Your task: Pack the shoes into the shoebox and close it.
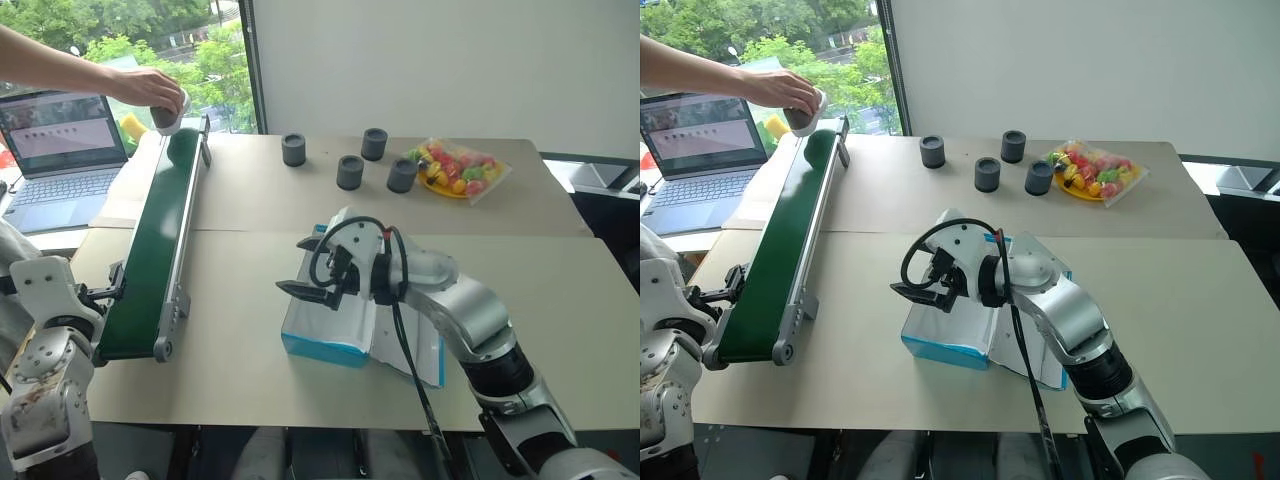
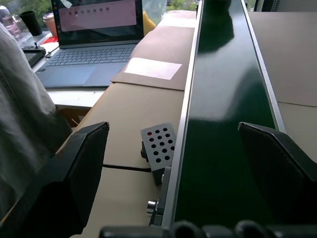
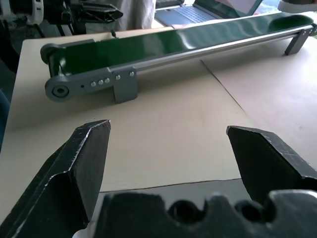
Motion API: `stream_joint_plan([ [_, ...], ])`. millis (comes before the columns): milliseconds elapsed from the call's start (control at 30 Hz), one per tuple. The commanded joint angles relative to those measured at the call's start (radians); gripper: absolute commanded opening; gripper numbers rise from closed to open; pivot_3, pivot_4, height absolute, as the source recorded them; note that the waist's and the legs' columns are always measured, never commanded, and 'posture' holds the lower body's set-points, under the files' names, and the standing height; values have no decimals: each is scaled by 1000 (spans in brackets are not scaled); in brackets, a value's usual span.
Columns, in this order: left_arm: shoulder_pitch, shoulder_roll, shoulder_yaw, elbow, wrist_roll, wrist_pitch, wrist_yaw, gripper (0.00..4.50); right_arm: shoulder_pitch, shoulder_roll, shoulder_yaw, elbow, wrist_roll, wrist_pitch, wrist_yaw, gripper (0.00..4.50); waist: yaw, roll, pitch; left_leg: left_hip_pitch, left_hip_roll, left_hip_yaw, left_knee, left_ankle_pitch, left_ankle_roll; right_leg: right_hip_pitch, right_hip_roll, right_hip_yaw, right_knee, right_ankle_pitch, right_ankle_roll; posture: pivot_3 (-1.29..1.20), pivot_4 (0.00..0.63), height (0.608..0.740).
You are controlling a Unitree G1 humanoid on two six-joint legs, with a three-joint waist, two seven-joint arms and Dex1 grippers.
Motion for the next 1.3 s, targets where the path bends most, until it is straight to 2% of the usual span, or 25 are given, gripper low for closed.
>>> stream_joint_plan([
  [33,-1,2,-6,-18,-3,-5,-4,4500,-11,13,17,-20,-26,-30,-13,4401,-2,0,0,0,0,0,0,0,0,0,0,0,0,0,0,0,150,740],
  [800,-100,2,-101,72,7,55,2,4500,24,31,-4,-20,-70,-13,-73,4401,0,0,0,0,-1,0,0,0,0,0,0,0,0,0,0,0,150,740],
  [1033,-136,-58,-67,78,-79,86,5,4500,16,45,-8,-13,-77,-9,-101,4401,0,0,0,0,0,0,0,0,0,0,0,0,1,0,0,0,150,740],
  [1300,-154,-76,-69,94,-92,119,28,4500,15,64,-29,-19,-68,9,-121,4401,-1,0,0,0,-1,0,0,0,0,0,0,0,0,0,0,0,150,740],
])
